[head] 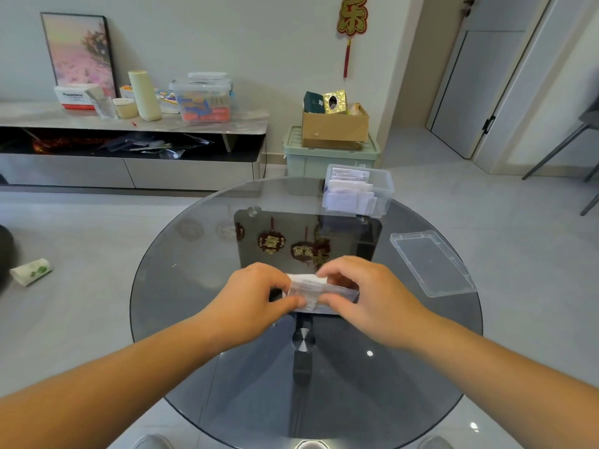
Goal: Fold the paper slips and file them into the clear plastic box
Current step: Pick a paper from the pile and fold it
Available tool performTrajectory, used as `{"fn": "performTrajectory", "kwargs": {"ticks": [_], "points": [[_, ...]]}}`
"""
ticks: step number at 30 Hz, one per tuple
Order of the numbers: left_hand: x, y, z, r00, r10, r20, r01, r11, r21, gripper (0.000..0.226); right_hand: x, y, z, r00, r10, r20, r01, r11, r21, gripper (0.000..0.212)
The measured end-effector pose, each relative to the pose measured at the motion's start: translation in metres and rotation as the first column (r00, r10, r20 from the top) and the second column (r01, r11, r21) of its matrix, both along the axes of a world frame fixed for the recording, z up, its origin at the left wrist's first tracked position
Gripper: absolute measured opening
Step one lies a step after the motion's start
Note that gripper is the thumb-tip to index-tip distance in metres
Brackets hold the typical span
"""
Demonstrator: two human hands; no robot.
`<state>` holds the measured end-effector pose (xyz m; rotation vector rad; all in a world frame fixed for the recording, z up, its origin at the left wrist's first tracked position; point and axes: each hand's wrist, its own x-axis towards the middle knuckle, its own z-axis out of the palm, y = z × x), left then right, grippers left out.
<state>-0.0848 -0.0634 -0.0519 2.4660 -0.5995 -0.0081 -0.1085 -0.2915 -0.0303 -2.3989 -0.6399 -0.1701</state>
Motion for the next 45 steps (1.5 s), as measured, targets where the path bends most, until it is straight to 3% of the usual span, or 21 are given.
{"fn": "performTrajectory", "kwargs": {"ticks": [5,8,10,13,17,21,30,38,45], "points": [[-0.002,0.002,-0.003,0.995,0.039,-0.093,-0.037,0.999,0.016,0.029,-0.003,-0.006,-0.017,0.972,-0.083,-0.219,0.081,0.997,-0.015,0.016],[0.002,-0.001,-0.008,0.989,0.074,-0.125,-0.076,0.997,-0.012,0.025,-0.001,-0.006,-0.024,0.947,-0.162,-0.278,0.187,0.980,0.067,0.026],[0.003,-0.006,-0.011,0.988,0.120,-0.100,-0.114,0.991,0.064,0.025,0.003,-0.004,-0.027,0.925,-0.218,-0.310,0.255,0.963,0.085,0.038],[0.007,-0.013,-0.014,0.976,0.218,0.011,-0.215,0.950,0.228,0.029,0.009,-0.001,-0.030,0.912,-0.319,-0.258,0.319,0.947,-0.043,0.046],[0.010,-0.017,-0.016,0.960,0.280,-0.021,-0.271,0.943,0.191,0.049,0.013,0.002,-0.034,0.898,-0.412,-0.152,0.383,0.905,-0.187,0.066],[0.005,-0.017,-0.015,0.985,0.172,0.028,-0.174,0.952,0.253,0.053,0.014,0.008,-0.038,0.918,-0.390,-0.070,0.357,0.891,-0.282,0.078],[0.009,-0.011,-0.024,0.995,0.069,0.073,-0.091,0.927,0.363,0.059,0.019,-0.004,-0.036,0.953,-0.288,-0.095,0.226,0.883,-0.411,0.060],[0.004,-0.006,-0.019,0.992,-0.044,0.122,-0.014,0.899,0.437,0.049,0.020,-0.016,-0.029,0.968,-0.239,-0.074,0.164,0.831,-0.532,0.052],[0.009,-0.008,-0.011,1.000,-0.008,-0.008,0.011,0.931,0.366,0.061,0.021,-0.016,-0.027,0.970,-0.231,-0.081,0.150,0.821,-0.551,0.053]]}}
